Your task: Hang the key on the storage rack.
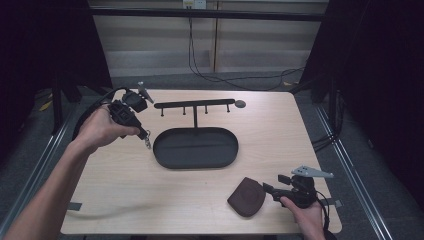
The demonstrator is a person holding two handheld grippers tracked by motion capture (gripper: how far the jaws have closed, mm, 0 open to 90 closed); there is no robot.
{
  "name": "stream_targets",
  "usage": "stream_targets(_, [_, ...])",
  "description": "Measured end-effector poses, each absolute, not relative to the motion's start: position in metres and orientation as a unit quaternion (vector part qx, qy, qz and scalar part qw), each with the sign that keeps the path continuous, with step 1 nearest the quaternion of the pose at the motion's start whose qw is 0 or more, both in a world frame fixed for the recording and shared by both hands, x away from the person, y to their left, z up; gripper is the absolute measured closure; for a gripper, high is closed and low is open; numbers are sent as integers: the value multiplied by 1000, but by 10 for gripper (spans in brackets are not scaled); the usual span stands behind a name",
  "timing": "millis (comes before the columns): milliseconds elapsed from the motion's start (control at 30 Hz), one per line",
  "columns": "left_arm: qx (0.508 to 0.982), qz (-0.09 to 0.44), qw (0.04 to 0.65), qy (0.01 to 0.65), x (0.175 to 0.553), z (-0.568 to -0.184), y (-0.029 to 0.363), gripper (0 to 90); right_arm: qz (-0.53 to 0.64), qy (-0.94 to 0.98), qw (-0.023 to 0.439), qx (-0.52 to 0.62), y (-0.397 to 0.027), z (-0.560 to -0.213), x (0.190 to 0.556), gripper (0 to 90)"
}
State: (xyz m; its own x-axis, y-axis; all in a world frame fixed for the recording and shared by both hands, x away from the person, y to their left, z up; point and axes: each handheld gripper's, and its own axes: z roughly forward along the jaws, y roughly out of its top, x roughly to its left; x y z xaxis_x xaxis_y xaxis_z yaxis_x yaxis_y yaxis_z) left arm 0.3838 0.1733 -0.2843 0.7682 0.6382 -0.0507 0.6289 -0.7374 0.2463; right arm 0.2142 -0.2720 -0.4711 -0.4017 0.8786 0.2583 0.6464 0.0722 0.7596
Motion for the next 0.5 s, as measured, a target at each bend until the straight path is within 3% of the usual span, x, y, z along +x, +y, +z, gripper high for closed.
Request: stream_targets(500, [926, 18, 129, 354, 408, -276, 159, 892, 430, 719, 133, 529, -272, -471, 214, 254])
